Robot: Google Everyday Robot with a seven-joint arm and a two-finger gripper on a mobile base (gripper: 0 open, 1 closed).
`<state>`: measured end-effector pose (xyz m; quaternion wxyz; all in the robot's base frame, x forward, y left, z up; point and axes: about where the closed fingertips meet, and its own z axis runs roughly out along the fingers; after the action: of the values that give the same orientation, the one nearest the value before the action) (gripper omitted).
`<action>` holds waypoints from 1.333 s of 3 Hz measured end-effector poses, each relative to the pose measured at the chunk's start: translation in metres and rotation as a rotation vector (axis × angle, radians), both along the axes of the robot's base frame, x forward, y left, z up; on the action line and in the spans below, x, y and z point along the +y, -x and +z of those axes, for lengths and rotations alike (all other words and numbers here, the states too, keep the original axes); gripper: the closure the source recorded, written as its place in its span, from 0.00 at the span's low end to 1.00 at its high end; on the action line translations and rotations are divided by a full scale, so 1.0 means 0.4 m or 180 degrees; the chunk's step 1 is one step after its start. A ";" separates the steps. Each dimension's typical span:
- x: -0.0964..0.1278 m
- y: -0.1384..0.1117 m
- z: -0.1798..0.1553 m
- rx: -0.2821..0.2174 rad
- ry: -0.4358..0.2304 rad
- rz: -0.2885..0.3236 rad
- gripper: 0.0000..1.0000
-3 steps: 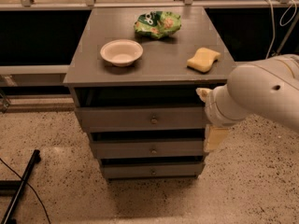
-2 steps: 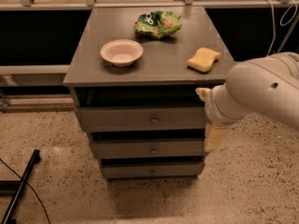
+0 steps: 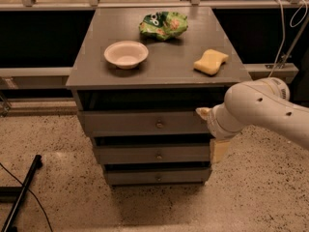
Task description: Open top drawer
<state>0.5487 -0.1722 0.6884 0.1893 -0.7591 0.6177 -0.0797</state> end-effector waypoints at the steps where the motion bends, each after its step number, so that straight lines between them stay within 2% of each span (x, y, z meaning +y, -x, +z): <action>1: -0.001 -0.058 -0.076 0.0022 0.0042 0.0091 0.00; 2: -0.001 -0.154 -0.103 -0.0039 0.0134 0.0075 0.00; 3: -0.003 -0.211 -0.098 -0.0089 0.0181 0.0038 0.00; 4: -0.016 -0.254 -0.113 0.0026 0.0149 -0.0120 0.14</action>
Offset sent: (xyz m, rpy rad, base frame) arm 0.0889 0.0003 -0.0505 -0.0602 -0.0296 0.0232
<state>0.6503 -0.1786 0.6432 0.1675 -0.7519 0.6306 -0.0946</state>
